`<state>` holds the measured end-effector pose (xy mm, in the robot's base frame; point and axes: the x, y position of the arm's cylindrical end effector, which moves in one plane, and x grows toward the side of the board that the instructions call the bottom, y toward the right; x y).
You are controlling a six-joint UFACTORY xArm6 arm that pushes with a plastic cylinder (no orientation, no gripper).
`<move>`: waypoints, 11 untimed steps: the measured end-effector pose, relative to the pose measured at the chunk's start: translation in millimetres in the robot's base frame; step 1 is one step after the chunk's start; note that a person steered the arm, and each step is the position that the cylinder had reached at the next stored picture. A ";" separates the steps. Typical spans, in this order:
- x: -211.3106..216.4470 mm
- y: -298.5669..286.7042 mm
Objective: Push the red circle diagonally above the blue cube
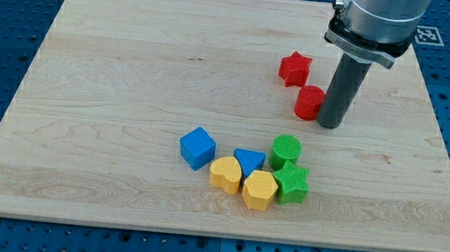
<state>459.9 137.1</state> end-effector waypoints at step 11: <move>-57.3 -103.8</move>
